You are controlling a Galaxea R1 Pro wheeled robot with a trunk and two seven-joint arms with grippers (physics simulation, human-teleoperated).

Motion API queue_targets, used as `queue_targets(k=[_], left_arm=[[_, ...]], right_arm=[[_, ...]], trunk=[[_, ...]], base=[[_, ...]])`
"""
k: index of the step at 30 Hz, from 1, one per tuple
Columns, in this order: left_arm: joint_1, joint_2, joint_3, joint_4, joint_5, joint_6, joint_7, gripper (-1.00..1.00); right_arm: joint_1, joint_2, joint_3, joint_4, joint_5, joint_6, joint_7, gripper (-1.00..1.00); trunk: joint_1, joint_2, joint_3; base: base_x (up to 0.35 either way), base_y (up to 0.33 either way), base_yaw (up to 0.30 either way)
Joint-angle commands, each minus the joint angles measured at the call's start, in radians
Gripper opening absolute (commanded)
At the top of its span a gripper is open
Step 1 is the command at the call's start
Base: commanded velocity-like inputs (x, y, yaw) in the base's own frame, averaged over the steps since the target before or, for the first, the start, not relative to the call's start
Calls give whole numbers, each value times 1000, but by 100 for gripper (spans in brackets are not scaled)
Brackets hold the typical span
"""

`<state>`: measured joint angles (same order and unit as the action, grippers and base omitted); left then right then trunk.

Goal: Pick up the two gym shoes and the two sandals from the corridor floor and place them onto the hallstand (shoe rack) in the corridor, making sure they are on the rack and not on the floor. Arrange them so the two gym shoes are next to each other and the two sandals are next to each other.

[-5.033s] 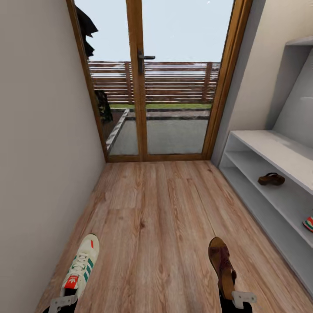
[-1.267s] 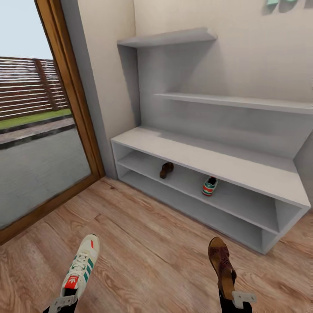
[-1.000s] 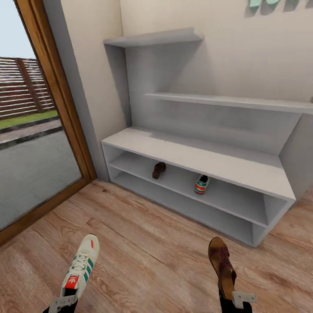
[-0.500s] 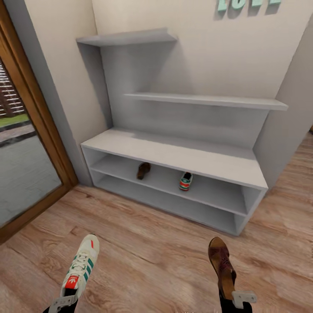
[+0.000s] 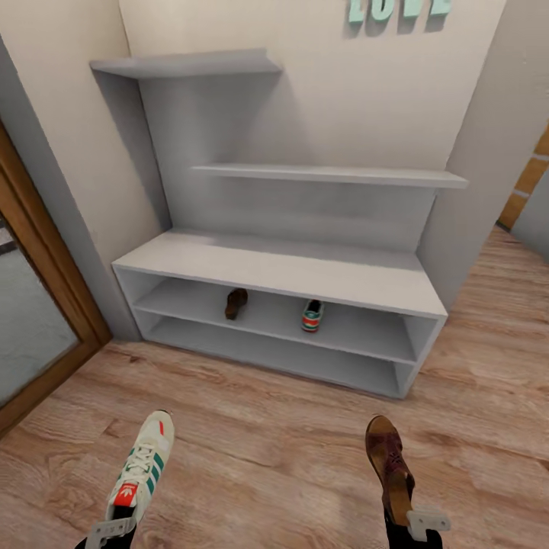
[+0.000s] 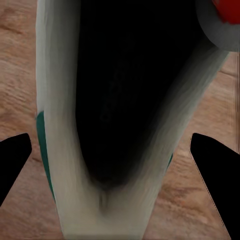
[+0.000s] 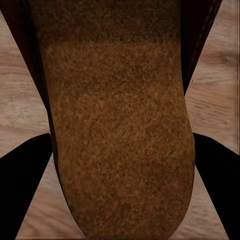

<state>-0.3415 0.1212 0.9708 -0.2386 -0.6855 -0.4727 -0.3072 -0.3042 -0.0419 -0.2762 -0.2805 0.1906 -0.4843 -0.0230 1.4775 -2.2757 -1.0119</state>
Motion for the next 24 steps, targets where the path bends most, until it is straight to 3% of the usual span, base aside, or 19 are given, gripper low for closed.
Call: queue_targets(k=[1,24], left_arm=[[-1,0,8,0,-5,-3,-6,-100],[-1,0,8,0,-5,-3,-6,-100]], right_arm=[[-1,0,-6,1,10,-4,-3,-100],[-1,0,-8,0,10,-4,-3,-100]], trunk=[[0,0,-1],[0,0,-1]], base=[[11,39,-265],[1,-18,-265]])
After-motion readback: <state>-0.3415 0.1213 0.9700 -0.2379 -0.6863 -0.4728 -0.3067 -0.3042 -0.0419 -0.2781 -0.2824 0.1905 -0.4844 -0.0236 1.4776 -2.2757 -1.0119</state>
